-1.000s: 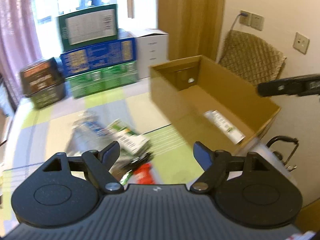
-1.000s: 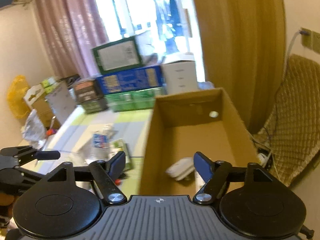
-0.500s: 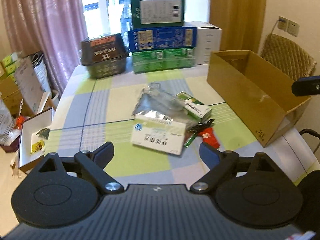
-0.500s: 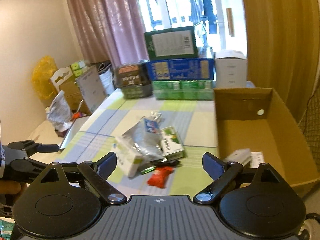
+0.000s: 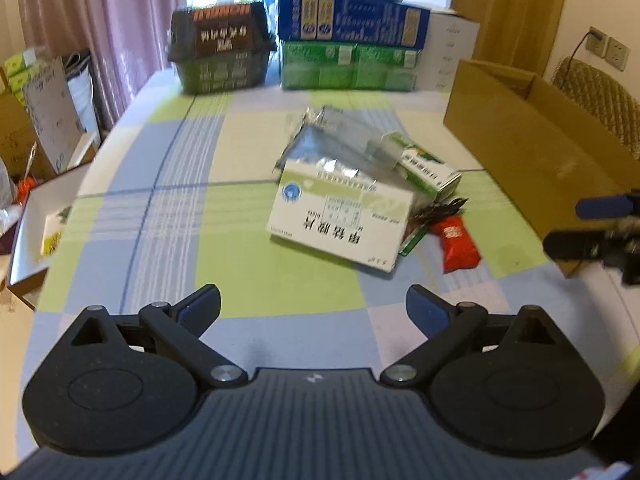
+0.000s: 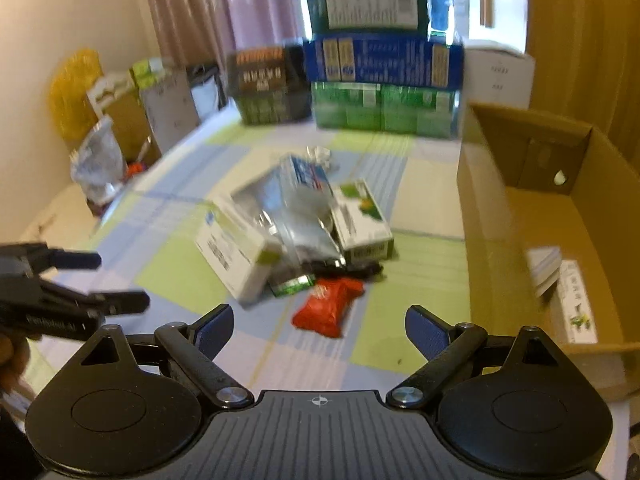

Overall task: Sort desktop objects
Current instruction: 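Move the right gripper to the red candy packet and grasp it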

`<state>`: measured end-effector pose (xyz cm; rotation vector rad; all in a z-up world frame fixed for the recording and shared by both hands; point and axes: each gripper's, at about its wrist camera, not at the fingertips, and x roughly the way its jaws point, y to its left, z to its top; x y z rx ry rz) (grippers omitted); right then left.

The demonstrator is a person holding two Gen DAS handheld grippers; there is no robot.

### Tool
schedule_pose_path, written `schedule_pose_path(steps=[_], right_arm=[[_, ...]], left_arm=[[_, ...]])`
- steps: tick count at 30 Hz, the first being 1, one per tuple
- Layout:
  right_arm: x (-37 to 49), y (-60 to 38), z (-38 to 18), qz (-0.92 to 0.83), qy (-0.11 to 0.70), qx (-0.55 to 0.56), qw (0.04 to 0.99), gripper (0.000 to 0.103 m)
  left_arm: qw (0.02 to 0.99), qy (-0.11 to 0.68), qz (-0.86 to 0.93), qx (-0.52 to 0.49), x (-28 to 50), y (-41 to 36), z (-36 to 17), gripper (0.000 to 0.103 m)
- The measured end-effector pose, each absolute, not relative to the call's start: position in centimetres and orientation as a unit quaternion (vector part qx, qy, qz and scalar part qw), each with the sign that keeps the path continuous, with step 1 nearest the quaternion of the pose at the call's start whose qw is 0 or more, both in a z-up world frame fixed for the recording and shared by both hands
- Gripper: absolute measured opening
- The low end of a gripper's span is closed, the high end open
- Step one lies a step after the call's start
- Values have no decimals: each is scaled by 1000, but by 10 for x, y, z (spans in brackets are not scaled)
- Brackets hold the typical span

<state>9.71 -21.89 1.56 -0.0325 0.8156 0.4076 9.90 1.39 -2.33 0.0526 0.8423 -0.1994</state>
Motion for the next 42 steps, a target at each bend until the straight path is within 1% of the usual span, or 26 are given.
schedule_pose_path(steps=[3, 6, 11, 14, 16, 18, 23, 25, 35, 42], right_arm=[[110, -214, -7, 194, 405, -15, 894, 89], [127, -207, -26, 198, 416, -18, 887, 78], [149, -195, -46, 212, 425, -26, 880, 71], [159, -191, -57, 214, 433, -26, 875, 63], [163, -189, -61, 213, 441, -21, 872, 54], [166, -186, -64, 212, 445, -27, 870, 49], [166, -185, -64, 208, 444, -33, 871, 45], [163, -183, -63, 208, 441, -42, 872, 40], [141, -181, -51, 213, 420, -38, 882, 38], [132, -173, -33, 224, 356, -67, 905, 38]], left_arm=[[905, 414, -96, 21, 114, 14, -38, 97], [901, 423, -95, 15, 128, 14, -48, 97], [895, 439, -83, -8, 152, 19, -56, 97], [894, 442, -75, -6, 158, 19, -59, 97], [894, 440, -78, -6, 160, 18, -59, 97], [895, 439, -81, -8, 162, 18, -57, 97], [895, 435, -96, 0, 161, 11, -52, 97], [893, 439, -95, 5, 161, 10, -53, 97], [888, 450, -89, 6, 160, 16, -59, 97], [889, 451, -85, 6, 159, 19, -60, 97]])
